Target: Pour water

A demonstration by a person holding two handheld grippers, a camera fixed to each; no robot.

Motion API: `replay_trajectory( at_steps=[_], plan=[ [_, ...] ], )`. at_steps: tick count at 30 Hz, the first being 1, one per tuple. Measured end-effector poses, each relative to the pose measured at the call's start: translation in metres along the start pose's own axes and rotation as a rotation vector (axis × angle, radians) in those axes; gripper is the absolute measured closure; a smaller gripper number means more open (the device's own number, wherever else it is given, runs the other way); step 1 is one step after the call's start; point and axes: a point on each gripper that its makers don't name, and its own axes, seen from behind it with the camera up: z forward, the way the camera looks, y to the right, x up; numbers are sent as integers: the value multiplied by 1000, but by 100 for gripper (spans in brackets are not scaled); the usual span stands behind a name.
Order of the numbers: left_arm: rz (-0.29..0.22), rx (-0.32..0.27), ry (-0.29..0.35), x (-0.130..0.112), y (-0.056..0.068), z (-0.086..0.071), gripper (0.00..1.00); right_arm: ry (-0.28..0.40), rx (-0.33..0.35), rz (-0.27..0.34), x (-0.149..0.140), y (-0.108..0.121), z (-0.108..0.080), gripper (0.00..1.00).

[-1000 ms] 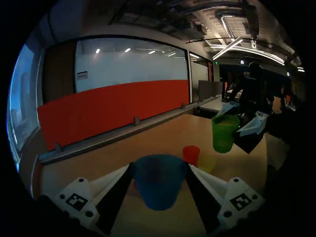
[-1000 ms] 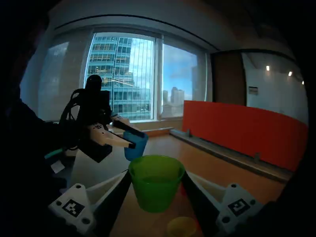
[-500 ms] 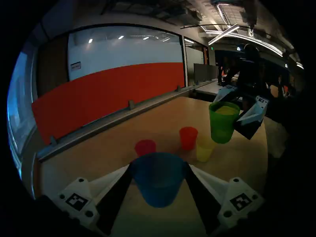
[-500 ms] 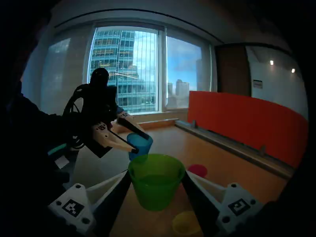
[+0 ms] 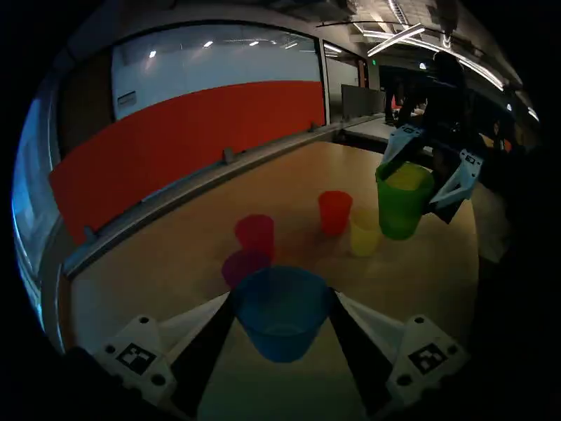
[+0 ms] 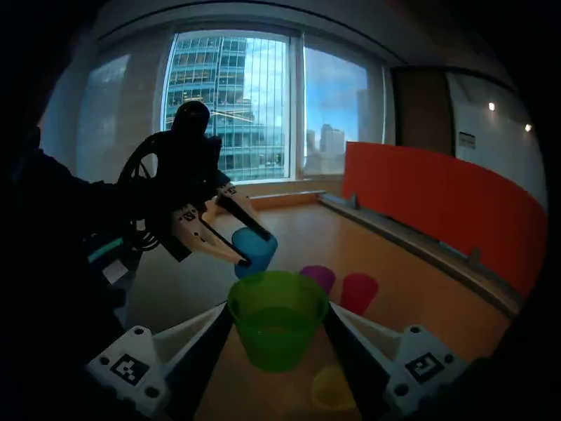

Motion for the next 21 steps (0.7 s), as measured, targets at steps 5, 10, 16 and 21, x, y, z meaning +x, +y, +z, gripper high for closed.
replay_trajectory(
  at_steps=[5,10,16,21],
  plan=[
    [21,-9,-45,-11,2,6,10,-31,13,-5,-8,-2,4,9],
    [38,-25,-86,-20,5,11,10,-61,29,-4,-17,-4,7,9],
    [51,-36,-125,-30,6,17,10,-90,41,-9,-25,-6,10,9],
    [55,-43,-148,-36,7,22,10,-108,51,-7,-31,-7,11,9]
  ],
)
